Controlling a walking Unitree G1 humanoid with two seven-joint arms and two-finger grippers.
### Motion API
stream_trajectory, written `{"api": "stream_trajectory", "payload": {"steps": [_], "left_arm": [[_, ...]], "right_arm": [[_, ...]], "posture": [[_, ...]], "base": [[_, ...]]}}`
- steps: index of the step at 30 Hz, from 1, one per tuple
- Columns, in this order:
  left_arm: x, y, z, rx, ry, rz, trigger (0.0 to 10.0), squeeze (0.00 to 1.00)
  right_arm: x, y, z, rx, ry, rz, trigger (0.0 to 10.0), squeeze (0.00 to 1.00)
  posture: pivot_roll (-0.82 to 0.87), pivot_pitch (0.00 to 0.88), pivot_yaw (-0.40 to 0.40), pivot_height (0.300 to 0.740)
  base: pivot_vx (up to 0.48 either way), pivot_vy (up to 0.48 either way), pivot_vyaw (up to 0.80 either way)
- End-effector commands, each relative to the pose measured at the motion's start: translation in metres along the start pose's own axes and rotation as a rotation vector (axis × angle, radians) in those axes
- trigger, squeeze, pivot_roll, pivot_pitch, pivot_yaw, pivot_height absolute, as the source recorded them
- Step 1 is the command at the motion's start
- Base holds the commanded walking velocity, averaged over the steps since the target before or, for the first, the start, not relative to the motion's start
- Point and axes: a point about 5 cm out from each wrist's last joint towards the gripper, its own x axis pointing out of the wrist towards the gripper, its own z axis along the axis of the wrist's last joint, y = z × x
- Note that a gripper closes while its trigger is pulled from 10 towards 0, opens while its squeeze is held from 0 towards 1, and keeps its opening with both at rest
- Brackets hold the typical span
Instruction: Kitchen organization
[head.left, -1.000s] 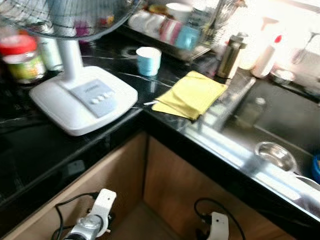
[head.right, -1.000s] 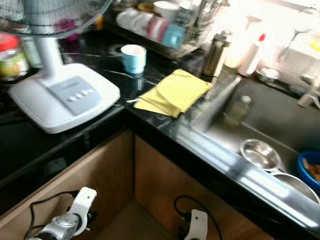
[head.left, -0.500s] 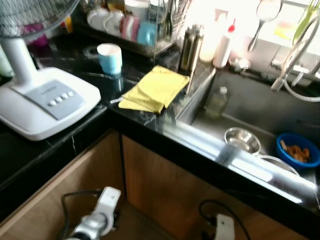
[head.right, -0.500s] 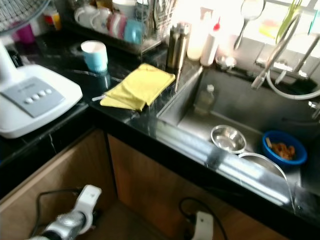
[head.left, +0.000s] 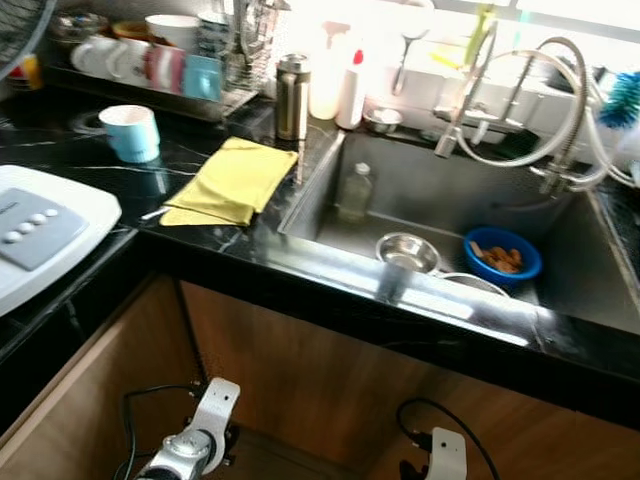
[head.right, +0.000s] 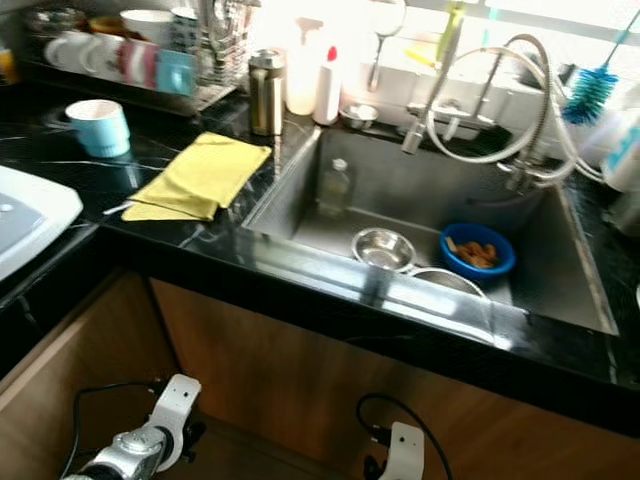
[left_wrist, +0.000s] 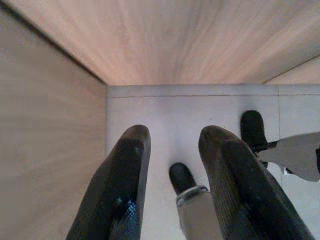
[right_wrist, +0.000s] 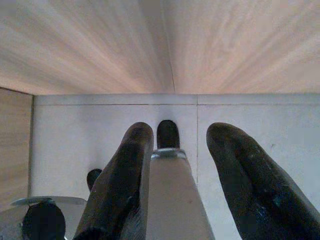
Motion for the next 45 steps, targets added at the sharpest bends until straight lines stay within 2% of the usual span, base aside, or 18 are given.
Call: {"api": "stream_trajectory", "payload": {"steps": [1, 22, 33, 41, 45], "left_arm": [[0.0005, -0.003, 0.0007, 0.009, 0.001, -0.011, 10.0, 0.0], [0.0006, -0.0038, 0.0001, 0.008, 0.002, -0.016, 10.0, 0.0], [0.0003, -0.0029, -0.0014, 0.031, 0.013, -0.015, 10.0, 0.0], [0.0002, -0.0026, -0.0018, 0.014, 0.013, -0.012, 10.0, 0.0], [0.0001, -0.0023, -0.0019, 0.0, 0.007, -0.011, 10.0, 0.0]], "right_arm": [[0.0003, -0.0024, 0.0039, -0.004, -0.008, -0.008, 10.0, 0.0], [0.0, -0.0029, 0.0023, -0.001, -0.004, -0.011, 10.0, 0.0], [0.0, -0.0028, 0.0037, 0.025, -0.024, -0.01, 10.0, 0.0], [0.0, -0.0023, 0.0058, -0.018, -0.038, -0.005, 10.0, 0.0], [-0.0001, -0.003, 0.0051, -0.019, -0.035, -0.014, 10.0, 0.0]], "posture": [[0.29, 0.038, -0.091, 0.732], [0.28, 0.043, -0.091, 0.732], [0.28, 0.051, -0.089, 0.732], [0.28, 0.05, -0.088, 0.732], [0.28, 0.05, -0.085, 0.732]], "base": [[0.0, 0.0, -0.57], [0.0, 0.0, -0.57], [0.0, 0.0, 0.0], [0.0, 0.0, 0.0], [0.0, 0.0, 0.8]]}}
